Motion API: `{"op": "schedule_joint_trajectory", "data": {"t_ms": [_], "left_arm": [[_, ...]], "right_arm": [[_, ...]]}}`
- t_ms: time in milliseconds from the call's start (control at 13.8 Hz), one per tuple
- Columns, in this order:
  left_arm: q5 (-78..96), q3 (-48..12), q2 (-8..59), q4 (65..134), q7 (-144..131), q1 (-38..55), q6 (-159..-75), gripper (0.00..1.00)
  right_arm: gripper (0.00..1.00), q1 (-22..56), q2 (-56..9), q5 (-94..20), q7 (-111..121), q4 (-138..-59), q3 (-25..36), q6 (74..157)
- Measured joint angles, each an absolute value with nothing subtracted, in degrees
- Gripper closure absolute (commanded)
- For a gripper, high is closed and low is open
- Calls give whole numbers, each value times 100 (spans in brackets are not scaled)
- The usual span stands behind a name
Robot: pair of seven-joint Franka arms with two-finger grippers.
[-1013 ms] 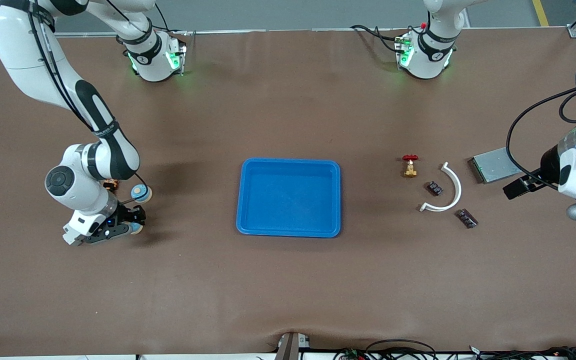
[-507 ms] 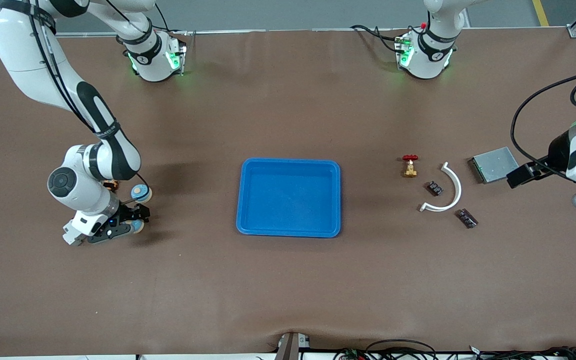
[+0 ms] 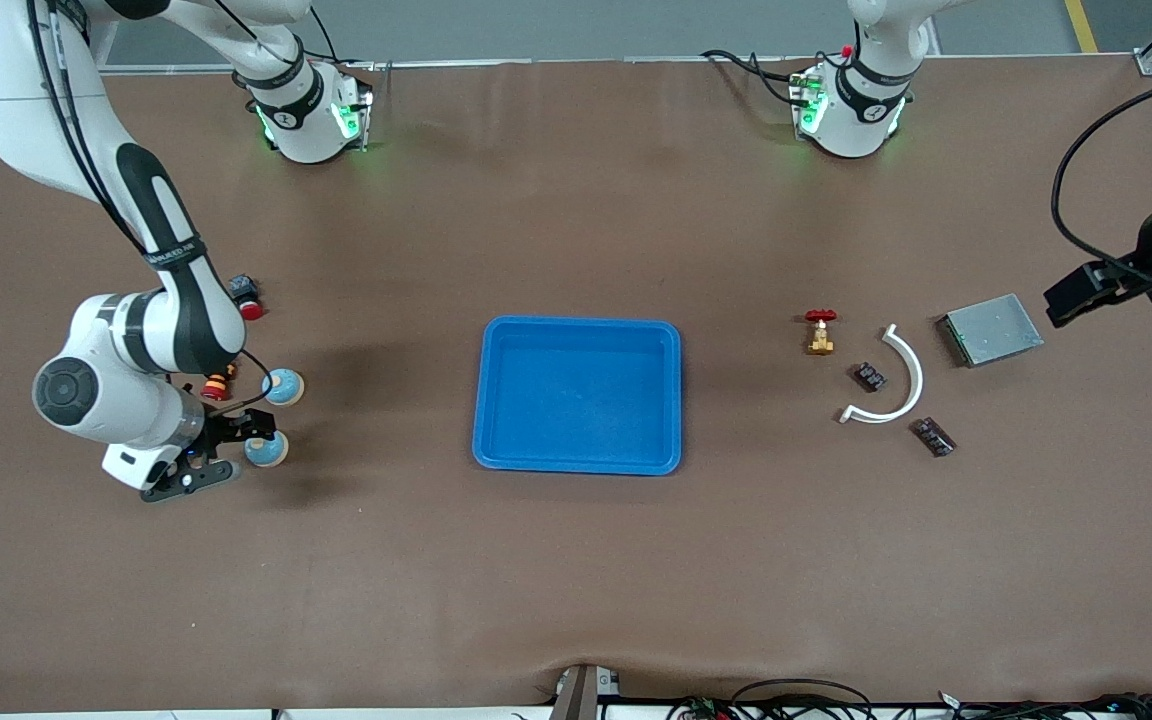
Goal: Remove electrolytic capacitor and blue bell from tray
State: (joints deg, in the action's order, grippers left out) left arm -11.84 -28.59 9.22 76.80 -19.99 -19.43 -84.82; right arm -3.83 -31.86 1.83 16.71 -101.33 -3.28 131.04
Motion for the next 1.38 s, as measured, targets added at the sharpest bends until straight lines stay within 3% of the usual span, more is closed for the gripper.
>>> {"op": "schedule_joint_trajectory", "data": {"t_ms": [217,579,724,1158,1375], "left_arm": [[-935,-2570,672,7746,-1848,-1755,-8374,0],[-342,-576,99,8193,-681,-432,-8176,0],[-317,-146,-24,8290,-527,-48,-8097,0],[-317,-12,-428,8877,-502,233,-8349,0],[-317,23,-470,8968,-502,232,-8521,0]], "right_arm": [[0,-446,-3114,181,1672,-9980,-325,12920],[0,-480,-2586,116,1563,-9908,-329,12122],[0,-471,-2361,-4,1328,-9900,-341,11772],[0,-217,-1742,-95,638,-9364,-255,10154],[0,-208,-1628,-88,672,-9019,-148,9766]]}}
